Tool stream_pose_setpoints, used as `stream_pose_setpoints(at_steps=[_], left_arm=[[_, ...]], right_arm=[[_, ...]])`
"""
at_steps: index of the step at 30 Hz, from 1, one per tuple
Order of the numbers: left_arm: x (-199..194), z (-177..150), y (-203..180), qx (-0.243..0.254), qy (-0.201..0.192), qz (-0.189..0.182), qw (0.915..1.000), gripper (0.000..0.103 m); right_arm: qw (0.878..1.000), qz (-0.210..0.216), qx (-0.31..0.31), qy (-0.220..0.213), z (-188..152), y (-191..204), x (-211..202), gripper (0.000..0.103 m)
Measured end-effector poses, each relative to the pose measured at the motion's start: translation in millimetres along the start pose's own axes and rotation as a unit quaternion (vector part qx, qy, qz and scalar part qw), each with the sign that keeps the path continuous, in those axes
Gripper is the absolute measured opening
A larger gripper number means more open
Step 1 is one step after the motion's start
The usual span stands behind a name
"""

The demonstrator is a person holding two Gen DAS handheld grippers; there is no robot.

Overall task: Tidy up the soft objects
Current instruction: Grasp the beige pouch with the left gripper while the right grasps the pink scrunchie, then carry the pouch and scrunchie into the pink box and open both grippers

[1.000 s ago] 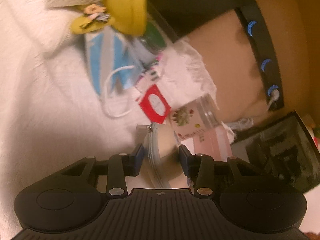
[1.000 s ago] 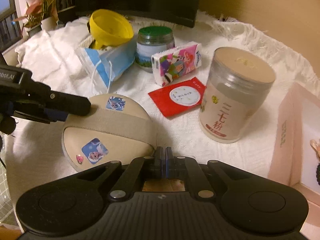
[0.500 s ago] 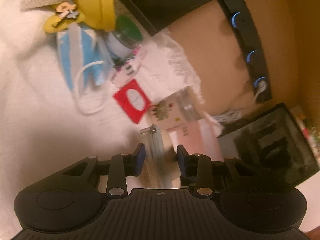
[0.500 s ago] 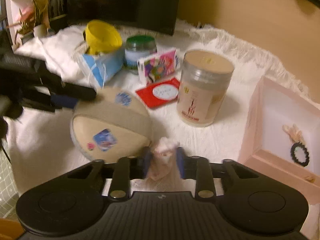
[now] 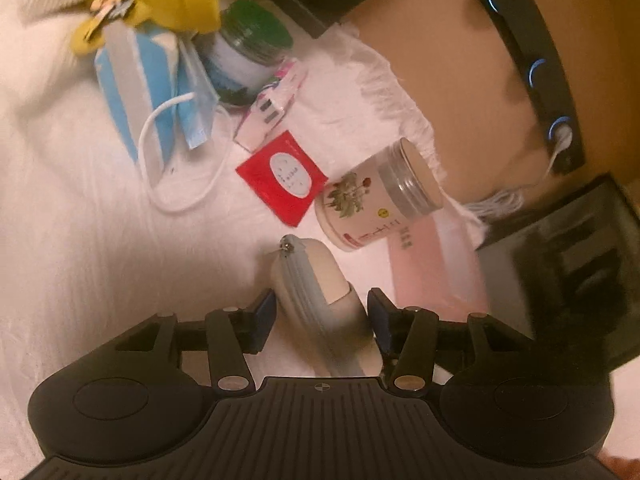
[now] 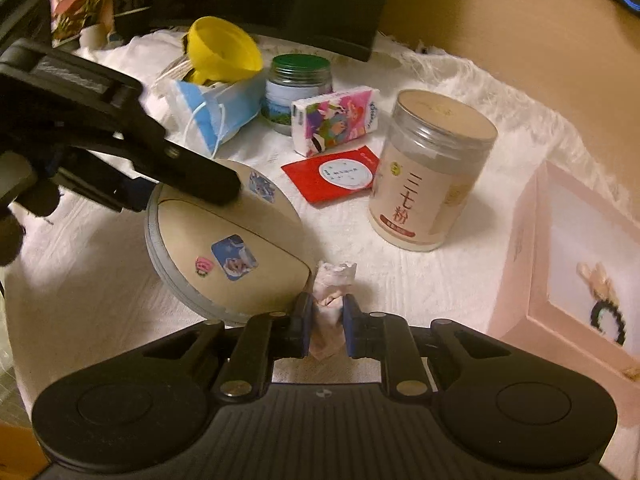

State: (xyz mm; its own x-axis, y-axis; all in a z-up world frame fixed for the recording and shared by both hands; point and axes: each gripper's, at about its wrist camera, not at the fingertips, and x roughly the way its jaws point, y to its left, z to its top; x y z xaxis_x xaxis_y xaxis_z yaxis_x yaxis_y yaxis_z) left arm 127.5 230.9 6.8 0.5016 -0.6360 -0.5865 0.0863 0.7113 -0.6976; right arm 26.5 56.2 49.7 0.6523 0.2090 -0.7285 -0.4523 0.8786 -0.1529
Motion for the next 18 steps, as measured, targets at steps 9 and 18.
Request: stream_pose_setpoints(at_steps=[9,18], left_arm=[[-14.3,-1.1,-8.8,0.009,-0.026,0.021,0.9994,0.049],[-34.6,6.5,-4.9,-0.002,-0.056,0.027,0.998,0.047]], right_arm=[[0.994,0.045,0.094,0.013,0.6,-29.0,-6.8,0.053],[0.987,0.106,0.107,0.054,14.8,-21.9,16.9,0.013]])
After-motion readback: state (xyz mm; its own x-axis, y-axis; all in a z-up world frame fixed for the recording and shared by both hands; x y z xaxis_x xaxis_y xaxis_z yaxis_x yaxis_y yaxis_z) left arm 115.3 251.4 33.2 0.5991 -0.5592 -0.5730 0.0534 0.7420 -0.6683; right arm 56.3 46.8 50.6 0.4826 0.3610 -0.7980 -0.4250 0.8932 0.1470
